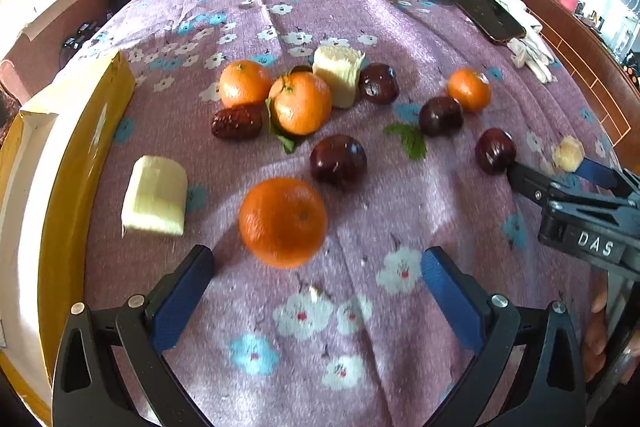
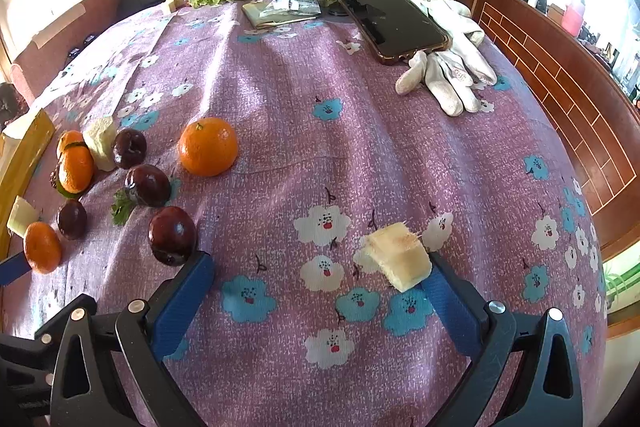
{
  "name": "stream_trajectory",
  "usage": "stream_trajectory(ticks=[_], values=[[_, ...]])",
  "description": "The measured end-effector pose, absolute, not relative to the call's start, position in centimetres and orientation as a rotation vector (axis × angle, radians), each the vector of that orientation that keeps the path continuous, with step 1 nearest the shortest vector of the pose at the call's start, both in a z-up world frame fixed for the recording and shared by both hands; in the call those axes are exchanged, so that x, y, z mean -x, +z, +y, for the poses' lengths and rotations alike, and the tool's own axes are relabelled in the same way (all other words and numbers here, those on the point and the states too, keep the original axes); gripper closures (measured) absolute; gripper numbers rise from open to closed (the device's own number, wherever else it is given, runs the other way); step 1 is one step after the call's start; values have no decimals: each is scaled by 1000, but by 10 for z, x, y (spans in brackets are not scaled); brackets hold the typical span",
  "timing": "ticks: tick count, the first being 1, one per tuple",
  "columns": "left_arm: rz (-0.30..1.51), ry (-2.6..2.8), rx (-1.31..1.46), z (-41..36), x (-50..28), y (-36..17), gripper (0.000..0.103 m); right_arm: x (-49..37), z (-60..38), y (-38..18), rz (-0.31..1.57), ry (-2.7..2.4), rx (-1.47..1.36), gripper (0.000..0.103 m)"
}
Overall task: Organize fruits
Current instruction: 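Grasp the pale yellow cube with the left tool while the right tool grasps a dark plum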
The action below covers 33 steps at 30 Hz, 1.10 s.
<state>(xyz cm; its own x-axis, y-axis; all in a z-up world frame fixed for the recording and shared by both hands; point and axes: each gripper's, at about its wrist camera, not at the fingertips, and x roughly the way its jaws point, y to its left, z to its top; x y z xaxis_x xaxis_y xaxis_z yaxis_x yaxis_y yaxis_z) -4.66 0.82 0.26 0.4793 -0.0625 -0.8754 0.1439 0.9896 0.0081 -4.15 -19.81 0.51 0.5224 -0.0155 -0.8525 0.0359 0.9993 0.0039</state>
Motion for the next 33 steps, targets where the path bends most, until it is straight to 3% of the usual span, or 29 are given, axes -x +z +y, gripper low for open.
stream_trajectory(ticks=[4,12,19,22,24,26,28,30,33], values=[[999,-164,-105,12,63,1,0,45,-199,5,1017,-26,-20,0],[1033,-225,-56,29,77,15,0,51,-198,9,996,-61,7,0],[776,-133,-5,112,113,76,0,72,-195,45,842,15,18,0],[796,-94,48,144,115,82,0,68,-185,53,819,74,2,1],[793,-46,86,161,117,84,0,59,-176,50,826,84,10,8],[785,-52,136,173,118,84,6,51,-167,45,844,110,-4,20],[809,-76,159,177,114,81,35,46,-162,38,865,142,-43,25],[830,-91,150,175,110,78,41,43,-158,32,868,160,-58,26],[856,-114,124,159,99,71,41,46,-151,28,858,162,-23,28]])
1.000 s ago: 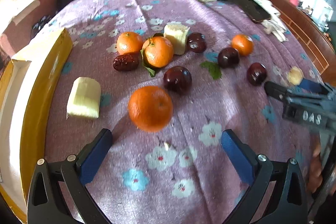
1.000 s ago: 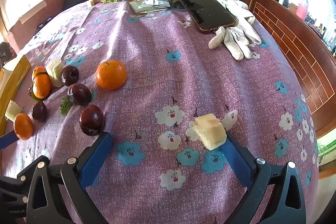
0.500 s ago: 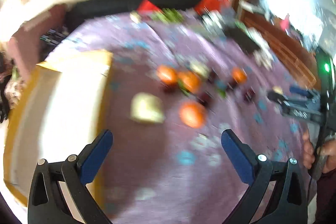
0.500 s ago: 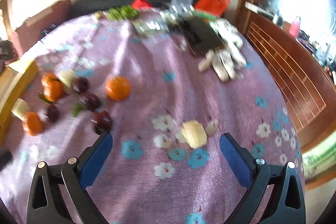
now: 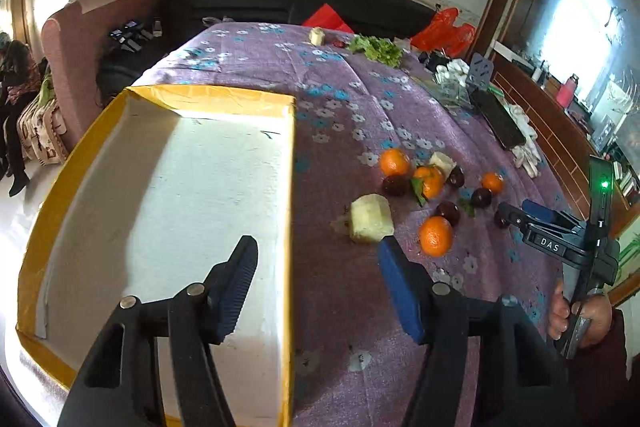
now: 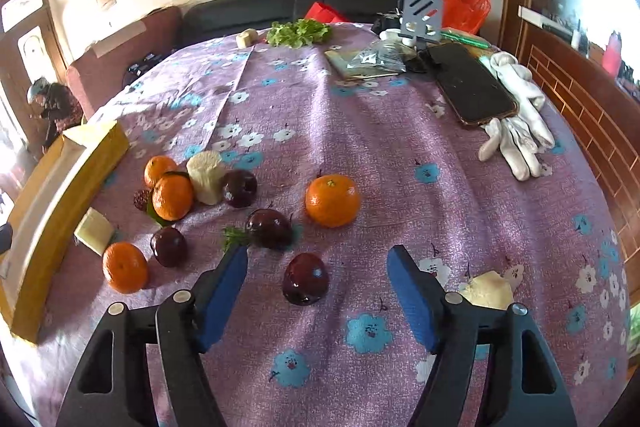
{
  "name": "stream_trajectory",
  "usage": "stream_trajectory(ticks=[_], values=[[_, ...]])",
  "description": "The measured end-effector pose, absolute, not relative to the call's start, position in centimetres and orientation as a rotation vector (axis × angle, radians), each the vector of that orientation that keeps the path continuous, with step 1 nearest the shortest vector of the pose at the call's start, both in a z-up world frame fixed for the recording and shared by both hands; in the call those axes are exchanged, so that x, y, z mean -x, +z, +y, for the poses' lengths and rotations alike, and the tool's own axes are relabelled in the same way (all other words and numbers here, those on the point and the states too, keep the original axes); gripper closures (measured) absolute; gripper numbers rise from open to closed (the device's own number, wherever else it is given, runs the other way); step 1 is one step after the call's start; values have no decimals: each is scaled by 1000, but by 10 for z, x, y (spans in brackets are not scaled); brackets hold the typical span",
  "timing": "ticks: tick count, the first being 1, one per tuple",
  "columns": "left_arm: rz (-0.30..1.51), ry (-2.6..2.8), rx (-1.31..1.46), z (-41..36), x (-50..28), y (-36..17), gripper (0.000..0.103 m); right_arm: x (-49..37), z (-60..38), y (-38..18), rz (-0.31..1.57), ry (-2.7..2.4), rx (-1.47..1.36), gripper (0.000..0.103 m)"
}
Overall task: Organize fruits
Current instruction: 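Grasp the pale yellow cube with the left tool while the right tool grasps a dark plum, then carry the cube with the left tool into the white tray while the right tool drops the plum there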
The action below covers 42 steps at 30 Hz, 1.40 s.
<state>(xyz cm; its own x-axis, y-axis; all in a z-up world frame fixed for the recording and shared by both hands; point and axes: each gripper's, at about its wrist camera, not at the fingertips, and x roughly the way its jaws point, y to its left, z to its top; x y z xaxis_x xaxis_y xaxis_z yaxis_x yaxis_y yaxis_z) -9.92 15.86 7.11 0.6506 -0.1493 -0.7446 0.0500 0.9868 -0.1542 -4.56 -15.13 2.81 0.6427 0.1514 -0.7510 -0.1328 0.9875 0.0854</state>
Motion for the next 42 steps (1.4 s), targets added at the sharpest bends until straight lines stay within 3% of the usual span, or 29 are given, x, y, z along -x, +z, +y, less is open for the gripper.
stream_trajectory(ticks=[4,8,18,20,22,23,30,33,35,42], values=[[882,-139,51,129,79,64,38,46,-149,24,849,162,-13,30],[927,-140,39,116,52,51,37,44,-154,16,877,172,-43,44],[1035,-169,-1,98,25,19,31,41,-164,13,890,209,-104,44],[1022,-156,-26,94,27,18,40,41,-164,13,889,217,-108,44],[1011,-119,-49,94,29,18,64,41,-163,13,888,218,-104,44],[1004,-121,-40,96,30,20,69,41,-163,13,889,218,-101,44],[996,-141,59,107,40,25,69,41,-161,13,887,224,-93,44],[986,-141,85,111,47,29,69,42,-156,13,881,235,-74,57],[977,-138,104,116,53,32,69,42,-152,12,889,247,-61,76],[899,-115,212,151,86,59,69,45,-155,13,867,248,-75,77]])
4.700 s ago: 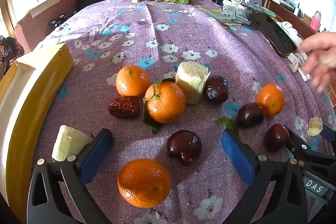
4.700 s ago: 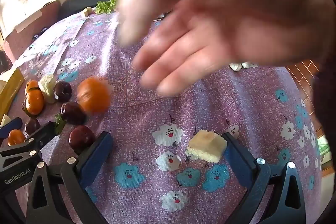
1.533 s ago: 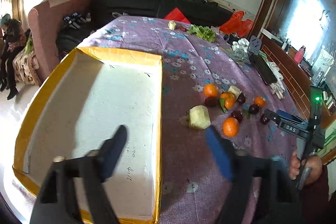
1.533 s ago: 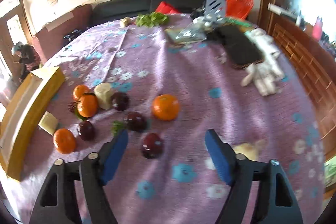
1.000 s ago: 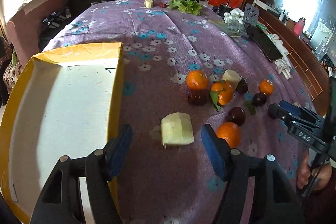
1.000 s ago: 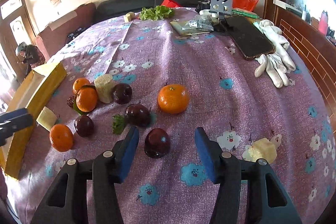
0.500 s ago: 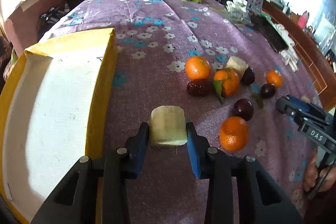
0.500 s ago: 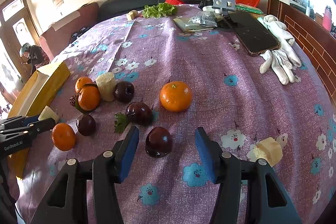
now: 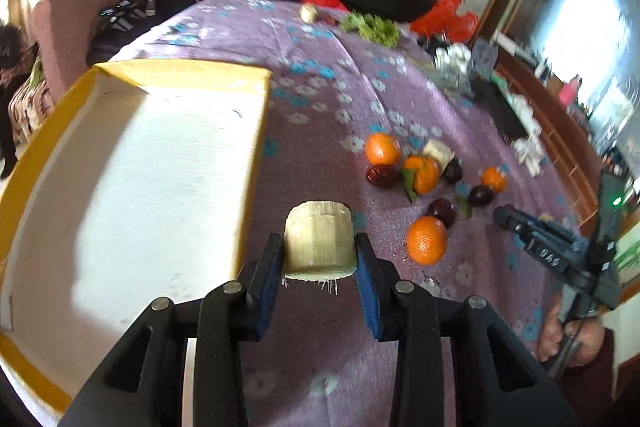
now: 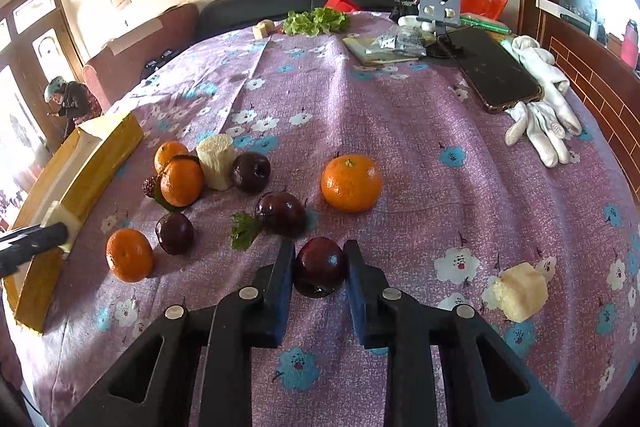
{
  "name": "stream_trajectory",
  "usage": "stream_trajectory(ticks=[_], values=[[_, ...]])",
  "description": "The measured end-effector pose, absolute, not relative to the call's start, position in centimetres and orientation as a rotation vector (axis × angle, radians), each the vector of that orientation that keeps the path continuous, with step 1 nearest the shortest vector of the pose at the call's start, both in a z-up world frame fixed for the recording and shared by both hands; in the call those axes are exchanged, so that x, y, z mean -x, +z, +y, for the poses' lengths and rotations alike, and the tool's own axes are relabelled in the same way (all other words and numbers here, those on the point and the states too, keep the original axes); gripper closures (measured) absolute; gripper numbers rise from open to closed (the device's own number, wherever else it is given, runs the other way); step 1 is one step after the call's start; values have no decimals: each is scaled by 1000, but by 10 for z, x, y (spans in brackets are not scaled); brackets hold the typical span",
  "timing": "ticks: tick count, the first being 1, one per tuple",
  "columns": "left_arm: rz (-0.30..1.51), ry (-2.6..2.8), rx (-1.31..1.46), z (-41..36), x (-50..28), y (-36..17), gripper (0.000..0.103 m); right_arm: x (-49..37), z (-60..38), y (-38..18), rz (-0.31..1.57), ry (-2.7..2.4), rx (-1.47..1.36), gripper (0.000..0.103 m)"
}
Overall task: Organize fruits
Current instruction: 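Carry the cube with the left tool into the white tray while the right tool drops the plum there, then grasp a mandarin with the left tool while the right tool grasps another mandarin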
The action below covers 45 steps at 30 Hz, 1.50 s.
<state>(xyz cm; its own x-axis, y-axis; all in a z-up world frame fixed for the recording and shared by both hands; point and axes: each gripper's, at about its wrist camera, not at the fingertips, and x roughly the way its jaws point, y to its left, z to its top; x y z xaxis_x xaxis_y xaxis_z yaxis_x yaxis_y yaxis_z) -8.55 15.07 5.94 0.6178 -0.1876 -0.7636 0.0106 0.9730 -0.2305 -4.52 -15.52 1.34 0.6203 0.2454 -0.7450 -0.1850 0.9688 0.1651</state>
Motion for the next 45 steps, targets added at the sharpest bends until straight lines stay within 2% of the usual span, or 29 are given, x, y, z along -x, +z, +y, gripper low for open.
stream_trajectory(ticks=[8,16,24,31,35,37,39,42,45], values=[[827,47,243,222,122,86,68,73,-141,53,764,238,-27,76],[847,225,319,290,138,70,68,98,-33,94,783,596,-45,76],[880,290,372,329,147,49,68,112,101,75,886,865,44,75],[888,294,409,342,155,41,67,126,165,35,962,896,159,75],[858,268,440,346,164,51,54,133,175,24,958,879,217,74],[837,275,444,345,168,58,43,137,179,25,944,879,234,73],[800,304,415,344,175,69,35,141,179,30,930,886,241,68],[747,312,401,342,184,87,29,144,171,43,882,888,220,58],[696,318,393,337,191,105,23,146,144,67,801,855,178,40]])
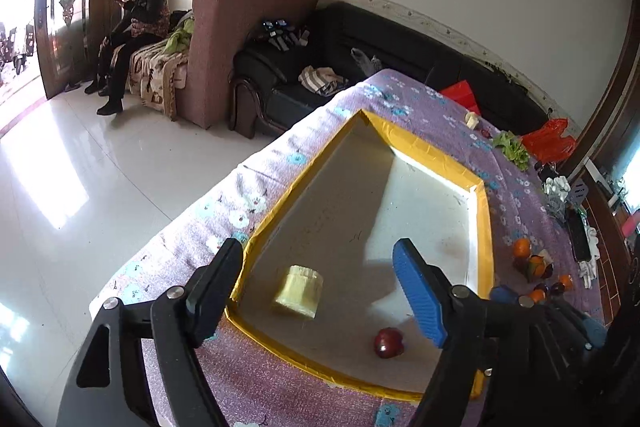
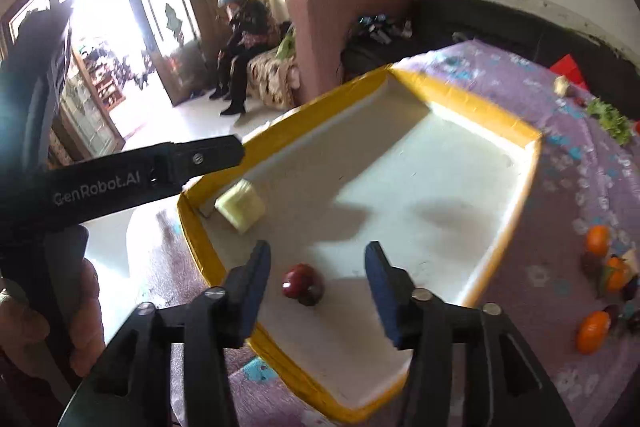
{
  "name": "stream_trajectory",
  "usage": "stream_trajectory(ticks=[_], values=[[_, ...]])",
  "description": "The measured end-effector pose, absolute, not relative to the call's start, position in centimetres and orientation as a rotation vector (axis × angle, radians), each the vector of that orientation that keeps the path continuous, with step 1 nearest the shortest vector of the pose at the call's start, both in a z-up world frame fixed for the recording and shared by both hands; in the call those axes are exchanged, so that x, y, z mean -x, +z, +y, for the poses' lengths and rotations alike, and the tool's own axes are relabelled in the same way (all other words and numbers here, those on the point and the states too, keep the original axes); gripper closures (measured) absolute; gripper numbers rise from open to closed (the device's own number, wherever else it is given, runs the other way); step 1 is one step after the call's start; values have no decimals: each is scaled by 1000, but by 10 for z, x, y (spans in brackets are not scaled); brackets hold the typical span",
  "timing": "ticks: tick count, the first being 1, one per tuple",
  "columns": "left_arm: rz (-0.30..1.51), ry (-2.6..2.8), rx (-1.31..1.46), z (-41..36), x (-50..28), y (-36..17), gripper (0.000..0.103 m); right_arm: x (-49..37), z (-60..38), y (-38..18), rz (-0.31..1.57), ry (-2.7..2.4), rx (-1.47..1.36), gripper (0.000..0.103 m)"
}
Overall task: Organize fruits
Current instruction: 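Grasp a mandarin with the left tool while the right tool grasps another mandarin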
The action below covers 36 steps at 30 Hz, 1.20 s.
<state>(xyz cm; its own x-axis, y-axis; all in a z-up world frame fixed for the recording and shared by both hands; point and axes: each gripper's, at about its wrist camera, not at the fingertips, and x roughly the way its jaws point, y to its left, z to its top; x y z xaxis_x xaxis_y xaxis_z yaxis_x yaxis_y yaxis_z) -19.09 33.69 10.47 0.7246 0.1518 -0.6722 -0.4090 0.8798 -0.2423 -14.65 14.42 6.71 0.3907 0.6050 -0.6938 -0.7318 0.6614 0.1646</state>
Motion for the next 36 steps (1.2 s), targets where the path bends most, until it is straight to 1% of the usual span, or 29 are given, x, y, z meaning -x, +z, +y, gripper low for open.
stream_trajectory(ticks=[2,3,4,5,6,9,13,15,19,21,23,24,25,27,31,36], values=[[672,315,381,330,194,115,21,147,123,82,733,799,162,24],[660,307,375,326,195,119,20,148,105,91,675,741,163,21],[651,299,370,322,194,122,17,146,91,97,634,692,167,12],[640,287,363,316,195,126,16,144,77,102,602,650,165,7],[631,274,358,310,194,129,15,139,52,108,575,592,153,6],[618,229,319,286,188,133,12,122,-7,119,583,485,92,6],[655,133,273,249,169,127,12,99,-91,118,638,319,20,7],[686,70,254,229,161,122,12,89,-125,114,665,277,-35,10],[732,-21,207,191,146,114,12,77,-167,98,716,240,-129,20],[756,-71,210,176,140,111,12,69,-179,90,740,241,-174,21],[778,-119,209,160,131,105,12,55,-186,77,777,240,-207,31],[785,-131,204,152,127,103,13,48,-186,69,793,241,-213,33],[793,-138,191,144,124,101,17,39,-187,61,808,233,-213,34],[818,-150,155,126,115,94,19,22,-185,47,833,193,-195,34],[854,-180,110,102,102,82,19,-2,-183,24,872,160,-163,36],[872,-225,56,74,80,62,19,-8,-183,5,895,156,-125,37]])
